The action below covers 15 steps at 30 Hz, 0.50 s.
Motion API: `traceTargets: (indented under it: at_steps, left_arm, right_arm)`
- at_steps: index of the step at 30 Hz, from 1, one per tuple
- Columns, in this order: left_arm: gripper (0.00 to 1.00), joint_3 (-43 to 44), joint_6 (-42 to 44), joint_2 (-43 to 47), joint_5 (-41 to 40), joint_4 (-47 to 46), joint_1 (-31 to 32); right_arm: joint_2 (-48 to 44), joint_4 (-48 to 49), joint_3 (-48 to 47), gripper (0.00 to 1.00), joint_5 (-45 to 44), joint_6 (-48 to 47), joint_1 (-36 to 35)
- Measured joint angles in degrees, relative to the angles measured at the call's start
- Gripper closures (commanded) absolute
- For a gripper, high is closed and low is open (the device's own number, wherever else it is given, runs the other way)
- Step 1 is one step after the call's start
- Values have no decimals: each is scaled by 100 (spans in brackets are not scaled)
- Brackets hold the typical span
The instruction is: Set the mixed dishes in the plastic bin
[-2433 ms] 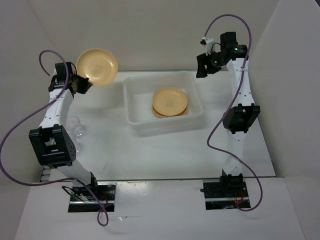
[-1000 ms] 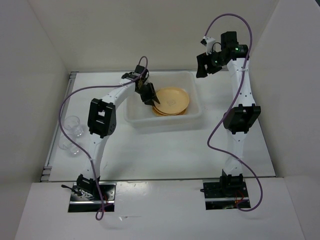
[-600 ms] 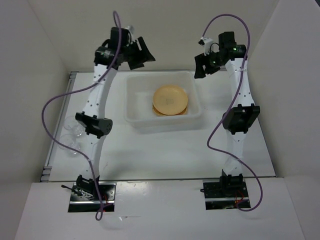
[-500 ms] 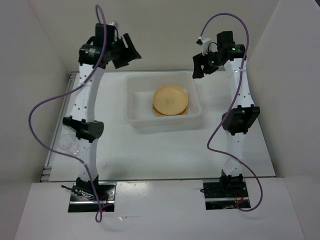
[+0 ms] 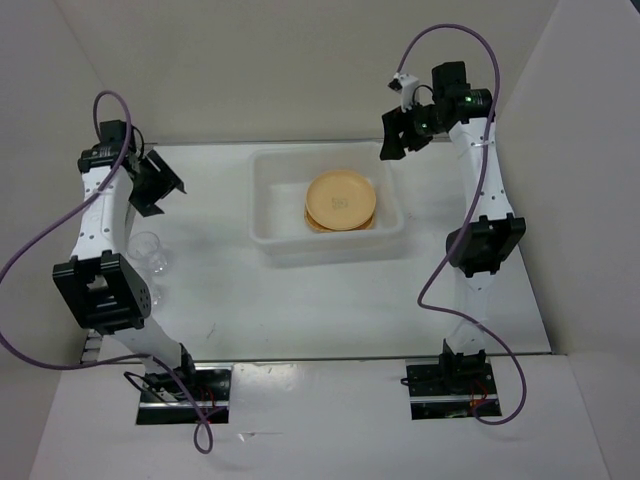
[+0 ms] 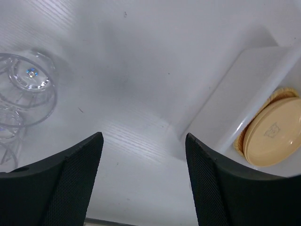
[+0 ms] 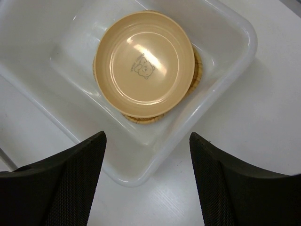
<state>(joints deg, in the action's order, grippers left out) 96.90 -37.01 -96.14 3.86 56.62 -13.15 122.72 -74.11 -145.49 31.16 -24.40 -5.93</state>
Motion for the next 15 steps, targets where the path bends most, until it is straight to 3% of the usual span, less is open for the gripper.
traceTargets:
  at_steps: [15]
  left_arm:
    - [22, -1349, 426, 131, -70, -643, -334]
  right_arm:
    - [0, -4, 601, 23, 122, -79, -50]
